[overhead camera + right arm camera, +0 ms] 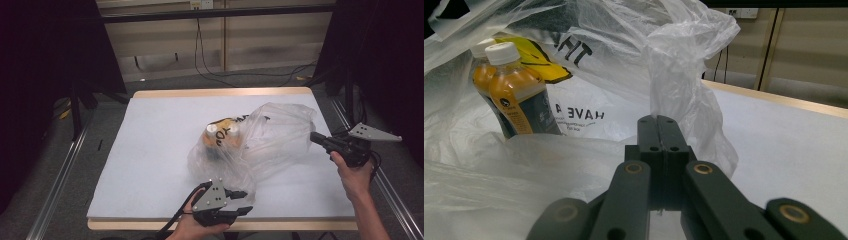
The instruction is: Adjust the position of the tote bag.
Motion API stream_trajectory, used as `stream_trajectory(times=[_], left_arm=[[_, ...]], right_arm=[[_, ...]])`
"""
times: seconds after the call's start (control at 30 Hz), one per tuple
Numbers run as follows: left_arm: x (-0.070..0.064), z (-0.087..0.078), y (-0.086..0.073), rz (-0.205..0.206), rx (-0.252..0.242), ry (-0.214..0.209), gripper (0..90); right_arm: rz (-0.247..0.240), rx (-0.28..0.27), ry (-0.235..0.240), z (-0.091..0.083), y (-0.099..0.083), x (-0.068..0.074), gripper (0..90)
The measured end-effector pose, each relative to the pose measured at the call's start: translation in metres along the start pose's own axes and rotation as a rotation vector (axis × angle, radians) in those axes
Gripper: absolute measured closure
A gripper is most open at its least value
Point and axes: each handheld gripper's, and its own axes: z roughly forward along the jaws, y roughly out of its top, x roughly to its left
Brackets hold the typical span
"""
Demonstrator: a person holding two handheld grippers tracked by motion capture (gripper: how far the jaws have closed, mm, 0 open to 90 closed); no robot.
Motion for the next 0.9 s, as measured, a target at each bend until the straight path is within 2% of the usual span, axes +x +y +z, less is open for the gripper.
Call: stream_trajectory(times=[0.07,0.1,0.13,0.2,0.23,0.3,0.33,0.4,0.43,0.5,0.63,0.67,0.7,0.9], left_arm=[[0.001,0.004,0.0,0.004,0.017,0.011,60.3],[0.001,0.007,0.0,0.001,0.016,0.003,60.3],[0.0,0.01,0.001,0.02,0.033,0.025,62.8],[0.001,0.012,0.002,0.02,0.03,0.024,63.8],[0.001,0.013,0.003,0.009,0.028,0.038,67.7],[0.004,0.014,0.003,-0.003,0.028,0.036,75.4],[0.005,0.013,0.003,0.001,0.03,0.035,77.9],[0.007,0.011,0.003,0.017,0.029,0.015,90.0],[0.006,0.01,0.003,-0.002,0.015,0.019,90.0],[0.008,0.008,0.004,0.01,0.018,0.01,90.0],[0.009,0.003,0.007,0.0,0.01,0.001,90.0],[0.009,0.003,0.007,-0.009,-0.006,-0.012,90.0],[0.01,0.001,0.008,0.0,-0.006,-0.019,90.0],[0.012,-0.01,0.011,-0.021,-0.046,-0.042,90.0]], right_arm=[[0.001,-0.001,0.002,0.0,0.0,0.001,90.0],[0.001,-0.001,0.002,0.0,0.0,0.001,90.0],[-0.007,0.004,0.004,0.0,0.0,0.001,90.0],[-0.005,0.004,0.007,0.0,0.0,0.001,90.0],[-0.007,0.005,0.007,0.0,0.0,0.001,90.0],[-0.006,0.006,0.007,0.0,-0.001,0.001,90.0],[-0.005,0.008,0.007,0.0,-0.001,0.001,90.0],[-0.01,0.007,0.009,0.0,-0.001,0.0,90.0],[-0.008,0.006,0.008,0.0,0.0,0.001,90.0],[-0.009,0.005,0.007,0.0,0.0,0.0,90.0],[-0.005,0.004,0.009,-0.001,0.0,0.001,90.0],[-0.008,0.006,0.008,-0.002,0.001,0.001,90.0],[-0.009,0.001,0.01,-0.002,0.001,0.001,90.0],[-0.001,-0.008,0.027,-0.006,0.005,0.001,90.0]])
